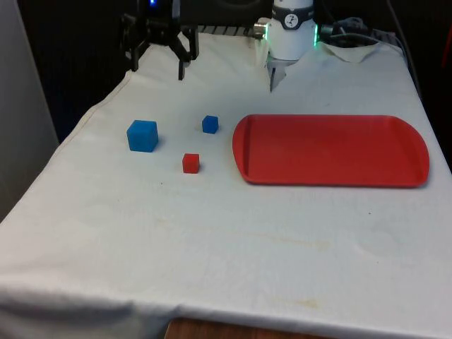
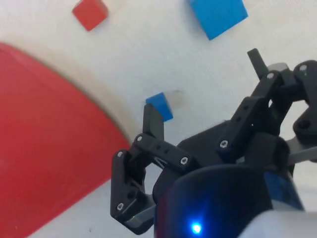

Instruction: Pick up the largest block and place it onto the tray.

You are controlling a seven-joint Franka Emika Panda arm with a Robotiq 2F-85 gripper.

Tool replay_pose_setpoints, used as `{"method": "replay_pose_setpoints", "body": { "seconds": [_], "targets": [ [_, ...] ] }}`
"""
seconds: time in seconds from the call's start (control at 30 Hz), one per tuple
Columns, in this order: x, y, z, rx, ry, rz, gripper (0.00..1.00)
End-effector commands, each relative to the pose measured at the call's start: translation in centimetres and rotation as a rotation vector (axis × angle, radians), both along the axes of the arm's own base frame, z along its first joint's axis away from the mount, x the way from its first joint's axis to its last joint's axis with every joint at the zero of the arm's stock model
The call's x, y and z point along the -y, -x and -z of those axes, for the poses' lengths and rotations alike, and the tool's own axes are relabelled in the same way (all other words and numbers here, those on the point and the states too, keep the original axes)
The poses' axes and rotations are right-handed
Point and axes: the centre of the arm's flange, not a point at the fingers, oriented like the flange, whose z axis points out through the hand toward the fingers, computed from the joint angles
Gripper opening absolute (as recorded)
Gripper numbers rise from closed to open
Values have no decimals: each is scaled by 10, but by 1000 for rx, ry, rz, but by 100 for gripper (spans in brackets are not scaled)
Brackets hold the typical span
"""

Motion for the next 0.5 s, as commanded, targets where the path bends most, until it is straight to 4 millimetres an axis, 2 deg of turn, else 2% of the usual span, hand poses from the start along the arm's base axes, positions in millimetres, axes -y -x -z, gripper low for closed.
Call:
{"method": "replay_pose_setpoints", "body": {
  "seconds": [0.0,0.17,0.47],
  "targets": [
    [3,1,4,-1,0,1,100],
    [19,3,19,3,-17,4,100],
    [29,1,36,13,-50,5,100]
  ]
}}
